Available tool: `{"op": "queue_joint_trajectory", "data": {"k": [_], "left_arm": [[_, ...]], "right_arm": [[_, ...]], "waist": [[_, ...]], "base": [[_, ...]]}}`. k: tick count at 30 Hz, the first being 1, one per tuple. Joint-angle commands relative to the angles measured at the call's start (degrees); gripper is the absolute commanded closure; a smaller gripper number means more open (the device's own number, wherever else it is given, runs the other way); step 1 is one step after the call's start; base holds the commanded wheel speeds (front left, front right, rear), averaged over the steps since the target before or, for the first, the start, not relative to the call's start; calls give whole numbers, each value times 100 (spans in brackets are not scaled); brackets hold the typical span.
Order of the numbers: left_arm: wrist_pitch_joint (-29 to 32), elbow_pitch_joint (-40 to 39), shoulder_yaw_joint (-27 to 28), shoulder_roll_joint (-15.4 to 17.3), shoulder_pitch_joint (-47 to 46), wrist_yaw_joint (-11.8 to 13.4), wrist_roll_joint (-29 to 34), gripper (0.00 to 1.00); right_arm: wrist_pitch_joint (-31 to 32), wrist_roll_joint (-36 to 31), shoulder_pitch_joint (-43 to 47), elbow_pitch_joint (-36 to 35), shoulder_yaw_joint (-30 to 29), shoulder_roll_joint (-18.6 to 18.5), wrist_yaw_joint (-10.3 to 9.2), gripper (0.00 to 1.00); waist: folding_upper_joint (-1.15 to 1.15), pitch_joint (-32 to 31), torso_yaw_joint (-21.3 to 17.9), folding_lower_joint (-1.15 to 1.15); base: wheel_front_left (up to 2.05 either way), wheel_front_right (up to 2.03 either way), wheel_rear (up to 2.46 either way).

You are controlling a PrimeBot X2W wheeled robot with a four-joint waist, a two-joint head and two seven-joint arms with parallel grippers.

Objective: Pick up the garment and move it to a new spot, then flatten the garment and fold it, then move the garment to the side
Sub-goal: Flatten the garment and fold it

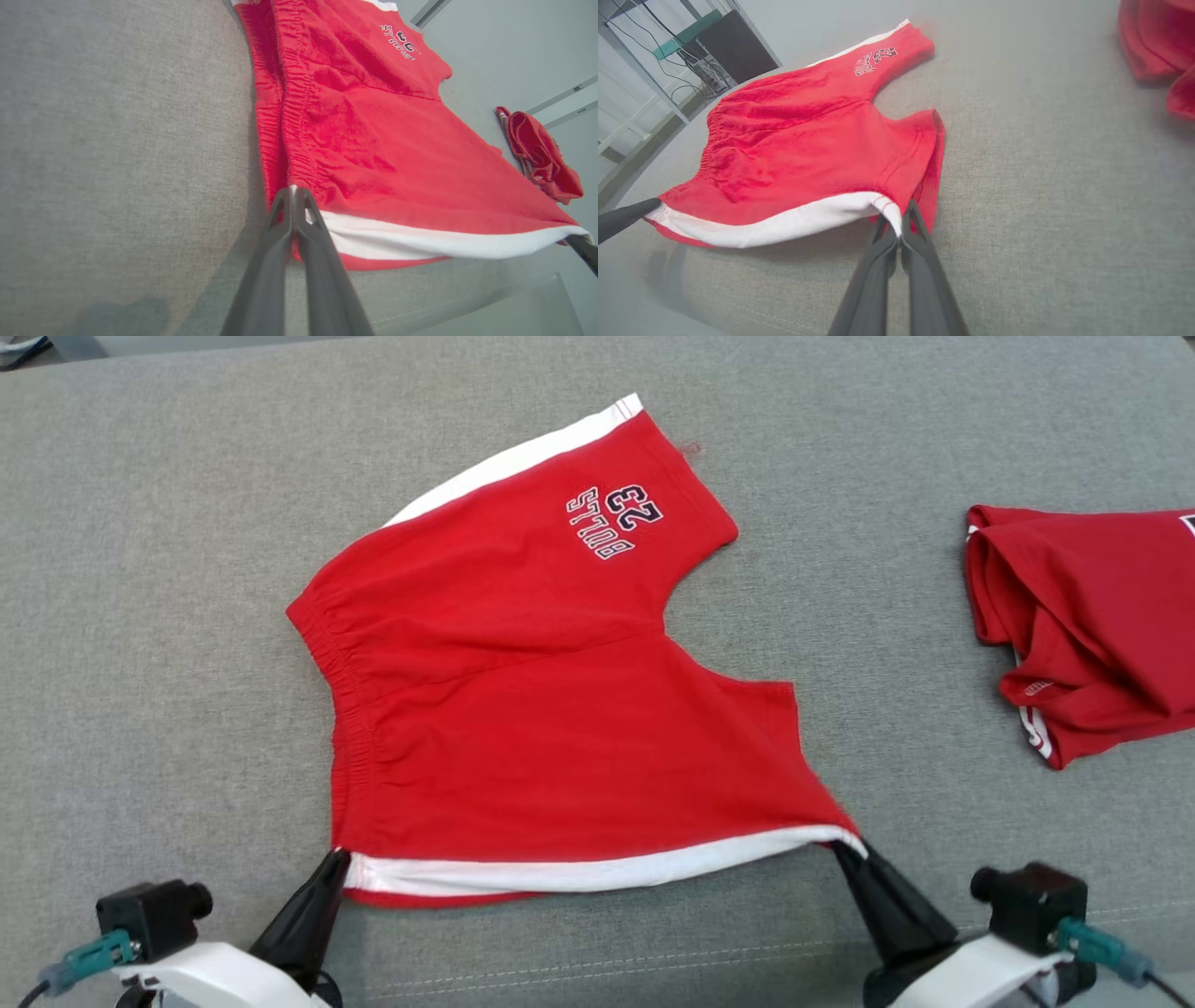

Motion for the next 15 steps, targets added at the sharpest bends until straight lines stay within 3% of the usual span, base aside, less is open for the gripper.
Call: {"op": "queue_joint_trajectory", "data": {"k": [1, 4, 8, 15], "left_arm": [[34, -240, 235, 230, -424, -113, 34, 100], [143, -409, 247, 208, -710, -302, -14, 100], [317, -471, 346, 165, -1498, -625, -9, 100], [415, 426, 480, -360, -2988, -1105, -104, 100]], "right_arm": [[53, -85, -380, -220, 46, -198, -16, 100], [125, -122, -797, -201, 26, -410, -16, 100], [292, -160, -2034, 102, 178, -960, -16, 100], [475, 11, -4478, 1493, 877, -1579, -16, 100]], "waist": [[0, 62, 70, 0], [0, 131, 157, 0], [0, 350, 384, 0], [0, 816, 892, 0]], "base": [[0, 0, 0], [0, 0, 0], [0, 0, 0], [0, 0, 0]]}}
